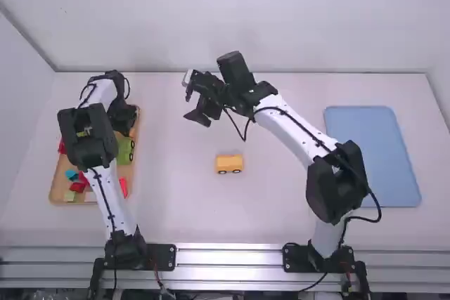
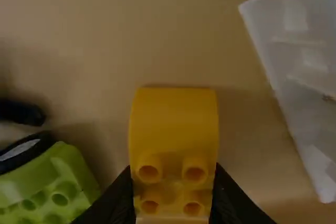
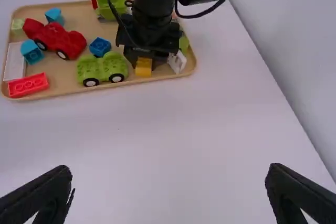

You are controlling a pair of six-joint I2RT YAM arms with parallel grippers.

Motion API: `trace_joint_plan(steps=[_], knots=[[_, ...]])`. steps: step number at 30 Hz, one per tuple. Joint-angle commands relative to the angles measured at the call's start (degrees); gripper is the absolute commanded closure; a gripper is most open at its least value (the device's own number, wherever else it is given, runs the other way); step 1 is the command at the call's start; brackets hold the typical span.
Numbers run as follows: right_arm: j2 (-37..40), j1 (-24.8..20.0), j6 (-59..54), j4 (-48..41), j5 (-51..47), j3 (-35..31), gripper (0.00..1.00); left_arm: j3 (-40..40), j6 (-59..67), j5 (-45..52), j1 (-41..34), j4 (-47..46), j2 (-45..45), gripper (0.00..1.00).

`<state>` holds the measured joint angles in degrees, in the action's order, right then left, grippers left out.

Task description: Assemble lego blocks to make yellow taxi

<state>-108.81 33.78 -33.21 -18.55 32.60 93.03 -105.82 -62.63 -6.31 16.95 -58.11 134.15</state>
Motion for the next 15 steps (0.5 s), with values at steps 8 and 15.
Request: trace_joint_plan(steps=[8, 15], knots=[[-0.9, -0.4, 0.4, 0.0, 0.4, 1.4, 0.02, 0.9, -1.0, -6.3, -2.1, -5.0, -9.5, 0.70], [-0.9, -1.3, 3.9, -0.4, 0.4, 1.4, 0.02, 15.1, -2.1, -7.7, -8.2, 0.2, -23.0, 0.67]])
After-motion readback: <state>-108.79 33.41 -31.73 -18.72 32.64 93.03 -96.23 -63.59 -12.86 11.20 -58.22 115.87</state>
